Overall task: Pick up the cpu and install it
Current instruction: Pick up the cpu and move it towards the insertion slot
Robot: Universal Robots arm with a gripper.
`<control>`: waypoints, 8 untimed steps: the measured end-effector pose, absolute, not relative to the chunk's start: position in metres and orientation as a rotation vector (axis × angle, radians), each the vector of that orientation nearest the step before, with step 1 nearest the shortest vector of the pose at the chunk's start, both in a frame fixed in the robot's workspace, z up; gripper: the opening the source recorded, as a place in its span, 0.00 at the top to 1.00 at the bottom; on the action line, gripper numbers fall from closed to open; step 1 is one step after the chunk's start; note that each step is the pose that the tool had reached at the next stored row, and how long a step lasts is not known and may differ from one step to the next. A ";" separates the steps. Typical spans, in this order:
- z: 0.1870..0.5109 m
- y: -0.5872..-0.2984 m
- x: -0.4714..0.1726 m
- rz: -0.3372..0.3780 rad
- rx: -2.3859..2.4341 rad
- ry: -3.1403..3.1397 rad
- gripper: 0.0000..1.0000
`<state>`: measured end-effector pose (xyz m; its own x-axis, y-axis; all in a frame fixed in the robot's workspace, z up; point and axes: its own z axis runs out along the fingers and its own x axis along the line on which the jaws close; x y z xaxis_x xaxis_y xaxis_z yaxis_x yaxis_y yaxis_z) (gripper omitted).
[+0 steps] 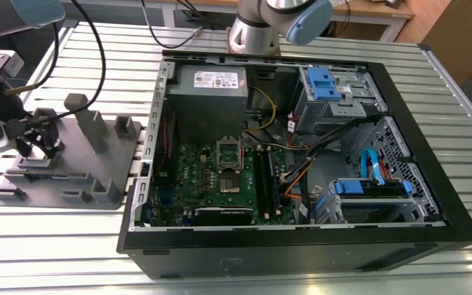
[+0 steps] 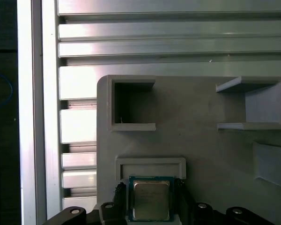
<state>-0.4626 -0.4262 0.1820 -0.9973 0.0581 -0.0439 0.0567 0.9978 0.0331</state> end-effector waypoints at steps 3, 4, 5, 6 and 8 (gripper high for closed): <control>0.182 -0.426 -0.463 0.049 0.089 3.095 0.45; 0.182 -0.426 -0.463 0.049 0.089 3.095 0.45; 0.182 -0.426 -0.463 0.049 0.089 3.095 0.45; 0.182 -0.426 -0.463 0.049 0.089 3.095 0.45; 0.183 -0.426 -0.463 0.049 0.089 3.095 0.45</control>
